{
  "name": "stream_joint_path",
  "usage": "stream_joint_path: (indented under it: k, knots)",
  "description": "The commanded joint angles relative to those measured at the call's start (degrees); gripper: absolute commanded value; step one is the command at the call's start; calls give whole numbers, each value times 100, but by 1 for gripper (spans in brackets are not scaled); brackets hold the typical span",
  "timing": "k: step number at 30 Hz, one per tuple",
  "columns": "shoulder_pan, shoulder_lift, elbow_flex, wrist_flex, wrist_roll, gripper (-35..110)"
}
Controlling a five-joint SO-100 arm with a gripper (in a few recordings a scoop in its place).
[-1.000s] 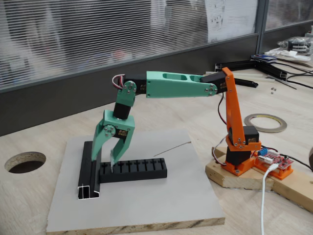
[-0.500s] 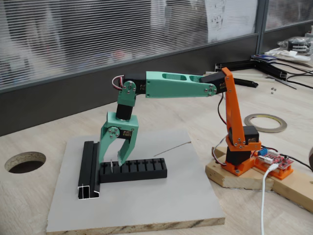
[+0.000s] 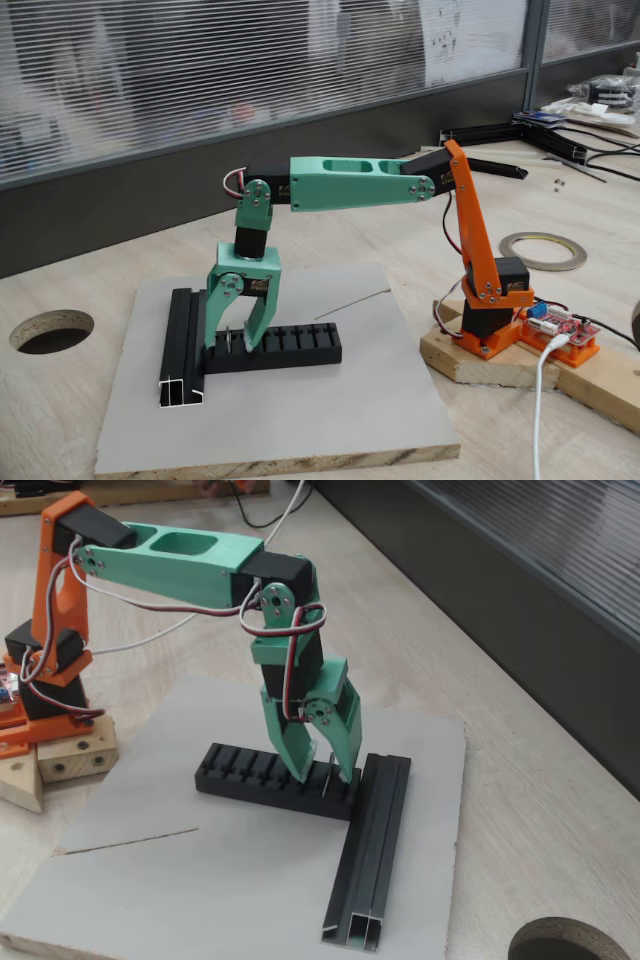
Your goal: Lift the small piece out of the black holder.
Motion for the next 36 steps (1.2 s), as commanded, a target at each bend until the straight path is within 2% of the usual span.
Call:
stream_joint_path:
  k: [1, 9, 36]
  knots:
    - [-255, 88, -141, 0, 0, 37]
    - [-369, 79, -202, -18, 606, 37]
    - [-334, 62, -149, -35, 580, 37]
